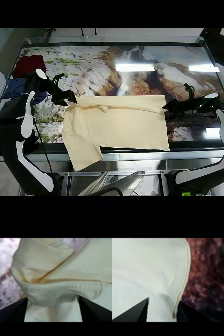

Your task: Fold the shirts.

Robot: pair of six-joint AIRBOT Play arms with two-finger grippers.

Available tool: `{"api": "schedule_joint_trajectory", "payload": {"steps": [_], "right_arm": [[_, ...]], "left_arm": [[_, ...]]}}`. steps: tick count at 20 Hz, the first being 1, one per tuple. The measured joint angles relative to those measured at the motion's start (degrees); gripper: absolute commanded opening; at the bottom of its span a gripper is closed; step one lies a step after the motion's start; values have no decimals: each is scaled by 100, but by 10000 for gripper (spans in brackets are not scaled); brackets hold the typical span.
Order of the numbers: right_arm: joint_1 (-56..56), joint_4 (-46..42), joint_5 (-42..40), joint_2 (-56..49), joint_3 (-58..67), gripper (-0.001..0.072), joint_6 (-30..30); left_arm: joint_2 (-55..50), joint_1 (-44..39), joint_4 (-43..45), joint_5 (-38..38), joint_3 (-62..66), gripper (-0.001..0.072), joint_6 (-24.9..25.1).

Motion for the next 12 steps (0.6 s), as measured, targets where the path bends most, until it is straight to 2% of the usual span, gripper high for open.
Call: {"api": "schedule_joint_trajectory", "payload": {"steps": [3, 4, 5, 9, 12], "right_arm": [[-195, -577, 221, 313, 55, 385, 387], [-306, -732, 295, 459, 31, 385, 492], [-455, -885, 363, 636, -42, 385, 581], [-1095, -1231, 494, 1241, -647, 384, 721], [-1410, -1340, 625, 1445, -1239, 384, 662]], "left_arm": [[179, 170, 2, -402, -63, 698, -153], [310, 243, 11, -498, -168, 660, -199], [496, 323, 59, -560, -361, 588, -243], [1475, 623, 352, -522, -1884, 591, -216], [2149, 765, 455, -254, -3285, 591, -15]]}}
